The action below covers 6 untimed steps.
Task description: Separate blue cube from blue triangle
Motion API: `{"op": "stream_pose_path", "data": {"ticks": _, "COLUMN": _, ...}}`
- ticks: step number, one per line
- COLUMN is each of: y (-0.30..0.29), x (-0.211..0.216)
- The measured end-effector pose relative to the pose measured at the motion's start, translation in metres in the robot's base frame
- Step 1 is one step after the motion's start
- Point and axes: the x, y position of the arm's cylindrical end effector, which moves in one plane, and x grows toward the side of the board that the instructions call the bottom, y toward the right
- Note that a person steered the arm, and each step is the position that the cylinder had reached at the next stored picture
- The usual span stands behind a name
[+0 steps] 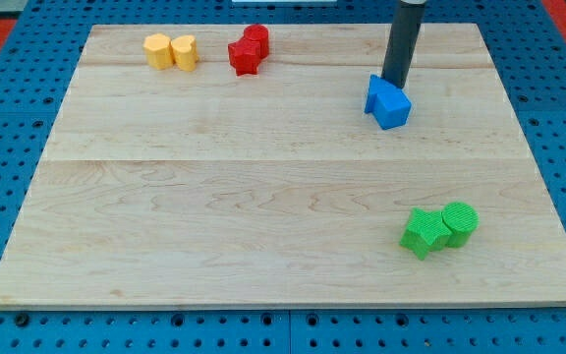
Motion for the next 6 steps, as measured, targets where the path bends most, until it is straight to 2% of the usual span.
{"op": "stream_pose_path", "data": {"ticks": 2, "y": 0.028, "x": 0.043}}
{"op": "stream_pose_path", "data": {"ticks": 4, "y": -0.037, "x": 0.043}}
{"op": "stream_pose_path", "data": {"ticks": 5, "y": 0.021, "x": 0.039}}
{"op": "stream_pose_path", "data": {"ticks": 6, "y": 0.038, "x": 0.006}}
